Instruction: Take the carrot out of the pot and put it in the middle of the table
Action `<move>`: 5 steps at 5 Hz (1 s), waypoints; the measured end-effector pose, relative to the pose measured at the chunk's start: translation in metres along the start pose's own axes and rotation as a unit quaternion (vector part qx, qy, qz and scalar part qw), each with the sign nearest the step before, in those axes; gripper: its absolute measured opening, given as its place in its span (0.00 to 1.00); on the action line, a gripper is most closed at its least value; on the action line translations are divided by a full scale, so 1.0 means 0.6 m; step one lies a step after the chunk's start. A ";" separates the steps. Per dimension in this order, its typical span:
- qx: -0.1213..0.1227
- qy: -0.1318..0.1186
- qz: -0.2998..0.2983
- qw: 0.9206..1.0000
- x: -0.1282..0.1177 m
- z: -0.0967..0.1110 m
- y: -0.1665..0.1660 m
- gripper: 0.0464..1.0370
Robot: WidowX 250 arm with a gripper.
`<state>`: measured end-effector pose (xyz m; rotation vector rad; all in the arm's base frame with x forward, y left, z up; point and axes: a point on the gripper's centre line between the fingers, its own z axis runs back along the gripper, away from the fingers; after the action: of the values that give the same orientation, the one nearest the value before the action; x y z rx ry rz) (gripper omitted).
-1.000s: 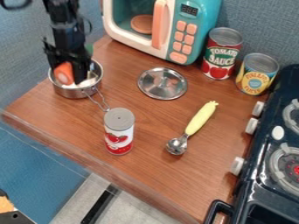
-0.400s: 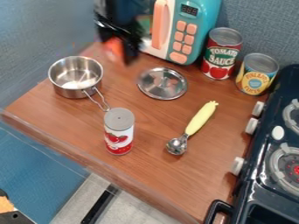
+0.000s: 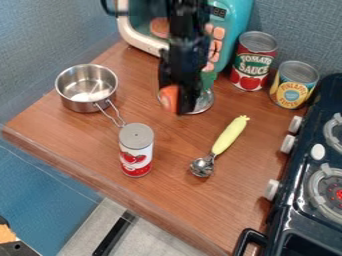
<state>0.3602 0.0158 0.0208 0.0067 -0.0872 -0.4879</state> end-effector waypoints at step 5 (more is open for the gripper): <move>-0.010 0.012 -0.037 0.999 -0.016 -0.024 -0.008 0.97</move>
<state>0.3509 0.0157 0.0057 -0.0045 -0.0578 -0.5631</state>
